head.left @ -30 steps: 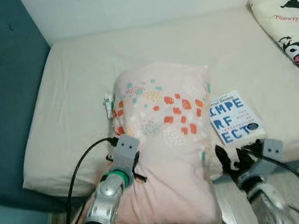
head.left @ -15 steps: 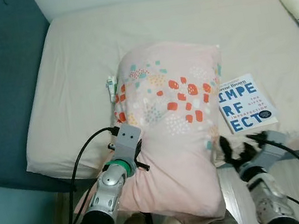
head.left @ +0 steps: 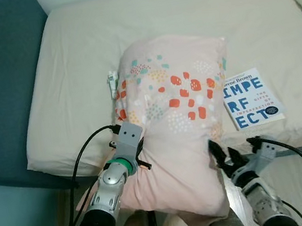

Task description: Clean up the room

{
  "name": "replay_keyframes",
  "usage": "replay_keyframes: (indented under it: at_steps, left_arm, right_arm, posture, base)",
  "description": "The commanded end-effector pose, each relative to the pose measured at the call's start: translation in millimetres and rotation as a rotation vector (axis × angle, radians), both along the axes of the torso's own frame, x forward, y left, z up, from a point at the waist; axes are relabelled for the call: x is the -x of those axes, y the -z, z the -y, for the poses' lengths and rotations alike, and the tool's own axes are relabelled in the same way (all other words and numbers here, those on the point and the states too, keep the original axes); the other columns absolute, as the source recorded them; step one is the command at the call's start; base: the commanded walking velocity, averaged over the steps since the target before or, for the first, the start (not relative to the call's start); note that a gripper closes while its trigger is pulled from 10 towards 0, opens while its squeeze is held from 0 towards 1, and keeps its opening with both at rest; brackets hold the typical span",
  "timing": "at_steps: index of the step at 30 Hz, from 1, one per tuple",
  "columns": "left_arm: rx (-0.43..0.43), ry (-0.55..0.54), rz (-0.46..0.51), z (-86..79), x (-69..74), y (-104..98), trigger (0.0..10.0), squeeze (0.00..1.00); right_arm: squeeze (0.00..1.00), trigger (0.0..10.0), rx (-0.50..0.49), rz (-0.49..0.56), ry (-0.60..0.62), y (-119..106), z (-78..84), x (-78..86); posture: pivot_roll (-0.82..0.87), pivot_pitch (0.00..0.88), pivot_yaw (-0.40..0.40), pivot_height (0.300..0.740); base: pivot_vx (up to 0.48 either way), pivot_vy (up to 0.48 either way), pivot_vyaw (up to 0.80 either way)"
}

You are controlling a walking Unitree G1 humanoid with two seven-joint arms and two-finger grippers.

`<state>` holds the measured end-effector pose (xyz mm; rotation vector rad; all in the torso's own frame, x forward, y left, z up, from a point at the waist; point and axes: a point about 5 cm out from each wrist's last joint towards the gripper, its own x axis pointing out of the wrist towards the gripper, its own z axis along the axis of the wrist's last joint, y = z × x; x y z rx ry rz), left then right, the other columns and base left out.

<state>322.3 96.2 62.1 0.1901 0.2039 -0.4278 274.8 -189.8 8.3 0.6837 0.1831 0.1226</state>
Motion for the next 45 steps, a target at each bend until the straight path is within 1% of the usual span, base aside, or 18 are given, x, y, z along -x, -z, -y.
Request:
replay_keyframes:
  at_steps: [1,6,7,8,9,10,11,12,13,14,15,22,25,27,29,30,36,45]
  left_arm:
    - [-0.009,0.0,-0.056,-3.3,6.8,13,10.0,0.0]
    - [-0.007,0.008,-0.057,-0.5,6.6,13,10.0,0.0]
    - [-0.005,0.01,-0.057,1.1,6.5,12,10.0,0.0]
    - [-0.005,0.01,-0.057,1.1,6.5,12,10.0,0.0]
    - [-0.003,0.012,-0.058,2.1,6.5,12,10.0,0.0]
    - [-0.003,0.012,-0.058,2.1,6.5,12,10.0,0.0]
    - [0.0,0.014,-0.058,3.1,6.5,12,10.0,0.0]
    - [0.0,0.014,-0.058,3.1,6.5,12,10.0,0.0]
    - [0.002,0.016,-0.059,4.1,6.5,12,10.0,0.0]
    - [0.002,0.016,-0.059,4.1,6.5,12,10.0,0.0]
    - [0.006,0.019,-0.061,5.4,6.4,12,10.0,0.0]
    - [0.015,0.026,-0.064,8.6,6.5,12,10.0,0.0]
    - [0.039,0.052,-0.067,16.5,8.4,12,10.0,0.0]
    - [0.039,0.052,-0.067,16.5,8.4,12,10.0,0.0]
    - [0.049,0.063,-0.066,20.8,9.5,11,10.0,0.0]
    - [0.051,0.068,-0.065,22.7,9.9,11,10.0,0.0]
    - [0.058,0.076,-0.064,26.2,10.4,10,10.0,0.0]
    - [0.065,0.09,-0.063,29.6,11.6,10,10.0,0.0]
  right_arm:
    - [1.0,10.0,-0.042,-0.06,-0.058,14,-11.6,10.3]
    - [1.0,10.0,-0.081,-0.08,-0.118,18,-24.5,12.1]
    - [1.0,10.0,-0.111,-0.079,-0.154,18,-31.5,12.3]
    - [1.0,10.0,-0.111,-0.079,-0.154,18,-31.5,12.3]
    - [1.0,10.0,-0.148,-0.07,-0.194,16,-40.0,12.0]
    - [1.0,10.0,-0.148,-0.07,-0.194,16,-40.0,12.0]
    - [1.0,10.0,-0.185,-0.058,-0.241,14,-48.8,11.0]
    - [1.0,10.0,-0.185,-0.058,-0.241,14,-48.8,11.0]
    - [0.25,10.0,-0.205,-0.049,-0.294,11,-57.7,10.1]
    - [0.25,10.0,-0.205,-0.049,-0.294,11,-57.7,10.1]
    - [0.0,10.0,-0.222,-0.043,-0.351,8,-66.1,9.3]
    - [0.0,10.0,-0.2,-0.05,-0.425,6,-77.4,6.8]
    - [0.0,10.0,-0.128,-0.071,-0.455,2,-85.1,-1.7]
    - [0.0,10.0,-0.128,-0.071,-0.455,2,-85.1,-1.7]
    - [0.0,10.0,-0.081,-0.058,-0.441,-2,-84.5,-7.0]
    - [0.0,0.0,-0.064,-0.055,-0.43,-3,-83.4,-8.8]
    - [0.0,0.0,-0.057,-0.056,-0.41,-4,-80.6,-10.7]
    - [0.0,0.0,-0.069,-0.033,-0.443,-7,-83.7,-11.2]
  posture:
    - [0.1,0.332,0.144,0.74]
    - [0.1,0.331,0.143,0.74]
    - [0.1,0.33,0.143,0.74]
    - [0.1,0.33,0.143,0.74]
    - [0.09,0.328,0.144,0.74]
    - [0.09,0.328,0.144,0.74]
    - [0.09,0.327,0.144,0.74]
    - [0.09,0.327,0.144,0.74]
    - [0.09,0.326,0.144,0.74]
    - [0.09,0.326,0.144,0.74]
    - [0.08,0.325,0.144,0.74]
    - [0.08,0.324,0.143,0.74]
    - [0.08,0.321,0.142,0.74]
    - [0.08,0.321,0.142,0.74]
    - [0.08,0.318,0.142,0.74]
    - [0.08,0.317,0.142,0.74]
    - [0.08,0.314,0.142,0.74]
    - [0.08,0.299,0.141,0.74]
  base:
    - [0.0,0.0,0.0]
    - [0.0,0.0,0.0]
    - [0.0,0.0,0.0]
    - [0.0,0.0,0.0]
    - [0.0,0.0,0.0]
    - [0.0,0.0,0.0]
    - [0.0,0.0,0.0]
    - [0.0,0.0,0.0]
    - [0.0,0.0,0.0]
    - [0.0,0.0,0.0]
    - [0.0,0.0,0.0]
    - [0.0,0.0,0.0]
    - [0.0,0.0,0.0]
    - [0.0,0.0,0.0]
    - [0.0,0.0,0.0]
    - [0.0,0.0,0.0]
    - [0.0,0.0,0.0]
    - [0.0,0.0,0.0]
